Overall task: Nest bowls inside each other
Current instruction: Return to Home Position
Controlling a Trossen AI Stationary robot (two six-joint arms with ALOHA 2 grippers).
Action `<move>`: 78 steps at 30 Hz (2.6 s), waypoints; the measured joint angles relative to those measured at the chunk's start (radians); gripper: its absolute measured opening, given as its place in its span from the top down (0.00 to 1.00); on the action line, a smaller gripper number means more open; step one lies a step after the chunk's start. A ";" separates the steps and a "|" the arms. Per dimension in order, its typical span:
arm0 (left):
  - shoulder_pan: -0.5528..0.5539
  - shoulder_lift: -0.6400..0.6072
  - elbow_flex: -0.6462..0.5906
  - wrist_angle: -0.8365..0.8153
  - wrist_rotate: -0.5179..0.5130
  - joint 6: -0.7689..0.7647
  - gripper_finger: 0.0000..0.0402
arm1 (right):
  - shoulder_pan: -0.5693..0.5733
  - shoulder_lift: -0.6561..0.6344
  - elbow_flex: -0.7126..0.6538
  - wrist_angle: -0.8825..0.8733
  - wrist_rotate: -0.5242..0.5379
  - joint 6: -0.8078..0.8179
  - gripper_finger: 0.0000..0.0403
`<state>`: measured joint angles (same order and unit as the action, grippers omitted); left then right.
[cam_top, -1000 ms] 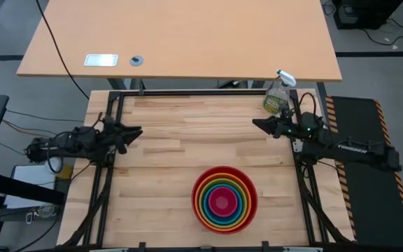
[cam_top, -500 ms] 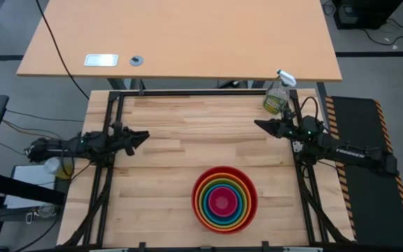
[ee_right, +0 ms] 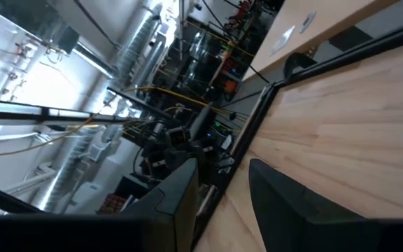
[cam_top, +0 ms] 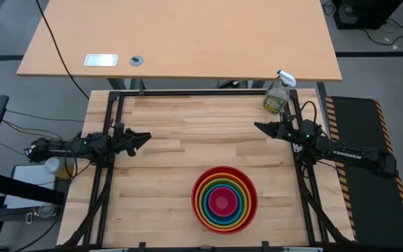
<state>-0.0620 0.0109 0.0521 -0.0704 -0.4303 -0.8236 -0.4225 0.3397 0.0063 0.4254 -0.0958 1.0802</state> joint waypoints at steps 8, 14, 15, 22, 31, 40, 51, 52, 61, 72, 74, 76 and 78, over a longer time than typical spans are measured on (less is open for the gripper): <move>0.000 0.002 0.000 -0.002 0.005 0.018 0.59 | 0.000 0.000 0.000 -0.049 0.018 -0.055 0.66; 0.000 0.002 0.000 -0.002 -0.047 0.115 0.59 | 0.000 0.000 0.000 -0.096 0.120 -0.114 0.66; 0.000 0.002 0.000 -0.003 -0.047 0.156 0.59 | 0.000 0.000 0.000 -0.100 0.121 -0.151 0.66; 0.000 0.002 0.000 -0.001 -0.047 0.677 0.59 | 0.000 -0.001 0.000 -0.232 0.125 -0.791 0.66; 0.000 0.002 0.000 0.001 -0.047 0.835 0.59 | 0.000 0.000 0.000 -0.352 0.242 -1.388 0.66; 0.000 0.002 0.000 0.002 -0.047 0.835 0.59 | 0.000 0.000 0.000 -0.345 0.234 -1.383 0.66; 0.000 0.002 -0.001 0.004 -0.047 0.835 0.59 | 0.000 0.000 0.000 -0.345 0.233 -1.383 0.66; 0.000 0.002 -0.001 0.004 -0.047 0.835 0.59 | 0.000 0.000 0.000 -0.345 0.233 -1.382 0.66; 0.000 0.002 -0.001 0.004 -0.047 0.835 0.59 | 0.000 0.000 0.000 -0.345 0.233 -1.382 0.66; 0.000 0.002 -0.001 0.004 -0.047 0.835 0.58 | 0.000 0.000 0.000 -0.345 0.233 -1.382 0.66; 0.000 0.002 -0.001 0.004 -0.047 0.835 0.58 | 0.000 0.000 0.000 -0.345 0.233 -1.382 0.66; 0.000 0.002 -0.001 0.004 -0.047 0.835 0.58 | 0.000 0.000 0.000 -0.345 0.233 -1.382 0.66; 0.000 0.002 -0.001 0.004 -0.047 0.835 0.58 | 0.000 0.000 0.000 -0.345 0.233 -1.382 0.66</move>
<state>-0.0616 0.0132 0.0513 -0.0666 -0.4774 0.0113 -0.4225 0.3401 0.0063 0.0803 0.1368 -0.3023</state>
